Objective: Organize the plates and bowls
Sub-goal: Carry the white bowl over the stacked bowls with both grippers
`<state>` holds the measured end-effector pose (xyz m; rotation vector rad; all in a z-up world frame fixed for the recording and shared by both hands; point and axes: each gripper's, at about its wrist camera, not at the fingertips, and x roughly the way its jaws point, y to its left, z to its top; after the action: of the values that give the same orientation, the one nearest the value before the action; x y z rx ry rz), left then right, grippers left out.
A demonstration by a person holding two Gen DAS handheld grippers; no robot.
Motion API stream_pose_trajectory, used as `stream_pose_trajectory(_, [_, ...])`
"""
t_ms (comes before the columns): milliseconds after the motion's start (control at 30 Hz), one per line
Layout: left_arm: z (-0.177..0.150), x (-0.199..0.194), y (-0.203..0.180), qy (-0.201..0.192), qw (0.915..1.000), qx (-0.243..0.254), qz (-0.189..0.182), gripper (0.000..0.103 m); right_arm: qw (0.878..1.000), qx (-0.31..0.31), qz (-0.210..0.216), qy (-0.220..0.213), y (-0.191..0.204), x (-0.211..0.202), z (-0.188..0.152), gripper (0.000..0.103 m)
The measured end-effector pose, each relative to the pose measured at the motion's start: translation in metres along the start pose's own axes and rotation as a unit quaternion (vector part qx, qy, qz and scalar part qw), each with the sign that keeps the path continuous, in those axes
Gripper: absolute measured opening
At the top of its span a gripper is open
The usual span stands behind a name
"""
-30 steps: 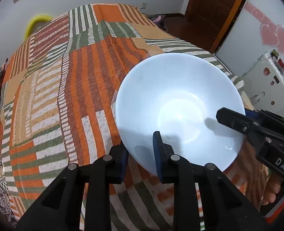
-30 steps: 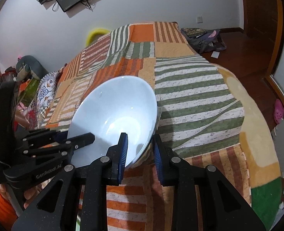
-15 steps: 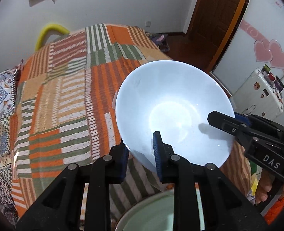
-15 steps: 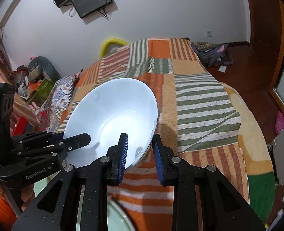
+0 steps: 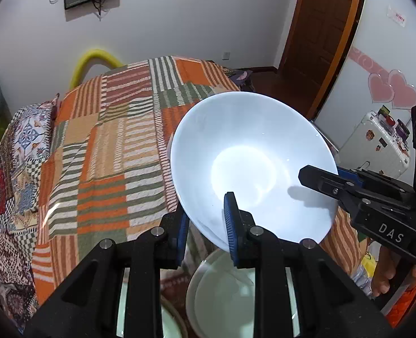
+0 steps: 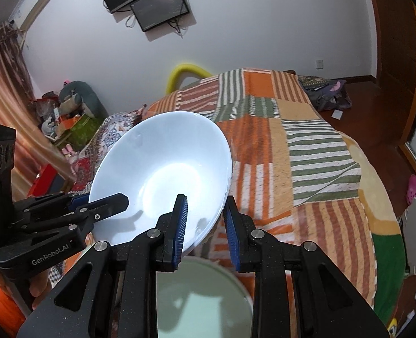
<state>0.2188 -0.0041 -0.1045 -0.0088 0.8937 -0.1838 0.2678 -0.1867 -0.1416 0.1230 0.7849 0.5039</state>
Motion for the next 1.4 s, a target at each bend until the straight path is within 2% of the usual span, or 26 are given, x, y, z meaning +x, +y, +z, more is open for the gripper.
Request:
stream_pose_trajectory(667, [-0.07, -0.078, 0.052, -0.024, 0.9978, -0.058, 0.02, 0.024, 0.998, -0.057, 0.039, 0.012, 0.071, 0.002, -0.032, 0.024])
stream_pose_trajectory(1000, [-0.11, -0.087, 0.09, -0.008, 0.9941, -0.1, 0.04, 0.024, 0.994, -0.078, 0.068, 0.044, 0.107, 0.025, -0.053, 0.024])
stream_pose_trajectory(1400, [-0.159, -0.065, 0.126, 0.039, 0.9869, -0.153, 0.035, 0.024, 0.987, -0.096, 0.078, 0.099, 0.133, 0.056, -0.084, 0.024])
